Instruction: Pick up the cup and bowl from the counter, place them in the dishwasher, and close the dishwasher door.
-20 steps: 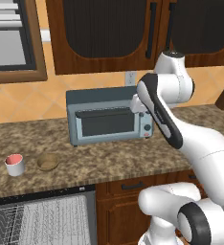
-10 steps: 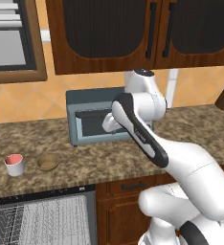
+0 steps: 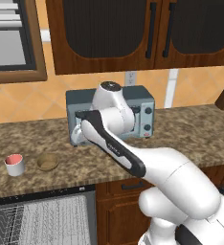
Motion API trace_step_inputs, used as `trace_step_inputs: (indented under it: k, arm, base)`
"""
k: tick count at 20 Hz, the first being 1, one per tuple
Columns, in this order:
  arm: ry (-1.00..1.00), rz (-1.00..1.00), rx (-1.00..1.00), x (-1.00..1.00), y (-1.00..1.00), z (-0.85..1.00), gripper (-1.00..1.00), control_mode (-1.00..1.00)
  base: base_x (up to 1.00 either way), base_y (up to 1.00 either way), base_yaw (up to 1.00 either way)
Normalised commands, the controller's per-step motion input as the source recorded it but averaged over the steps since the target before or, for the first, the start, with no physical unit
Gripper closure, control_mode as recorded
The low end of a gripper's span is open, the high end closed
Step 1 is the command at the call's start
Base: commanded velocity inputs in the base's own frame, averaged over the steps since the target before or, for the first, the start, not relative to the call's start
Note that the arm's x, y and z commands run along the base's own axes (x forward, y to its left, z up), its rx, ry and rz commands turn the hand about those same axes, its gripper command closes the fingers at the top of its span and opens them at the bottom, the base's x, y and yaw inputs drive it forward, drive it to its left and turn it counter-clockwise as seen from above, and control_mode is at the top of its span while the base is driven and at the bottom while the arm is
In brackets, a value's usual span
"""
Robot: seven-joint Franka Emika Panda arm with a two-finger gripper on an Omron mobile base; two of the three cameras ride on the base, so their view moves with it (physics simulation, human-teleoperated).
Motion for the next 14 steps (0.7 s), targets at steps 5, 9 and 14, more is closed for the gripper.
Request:
trace_step_inputs:
  k: [5,9,14]
  arm:
    - [0.0,-0.1,0.0,0.46,0.91,-0.21,-1.0,-1.0]
    - [-0.03,-0.08,0.0,0.5,0.61,-0.37,-1.0,-1.0]
    - [-0.03,-0.08,-0.01,0.43,0.36,-0.42,-1.0,-1.0]
  base:
    - [0.0,0.0,0.0]
    - [0.0,0.0,0.0]
    - [0.0,0.0,0.0]
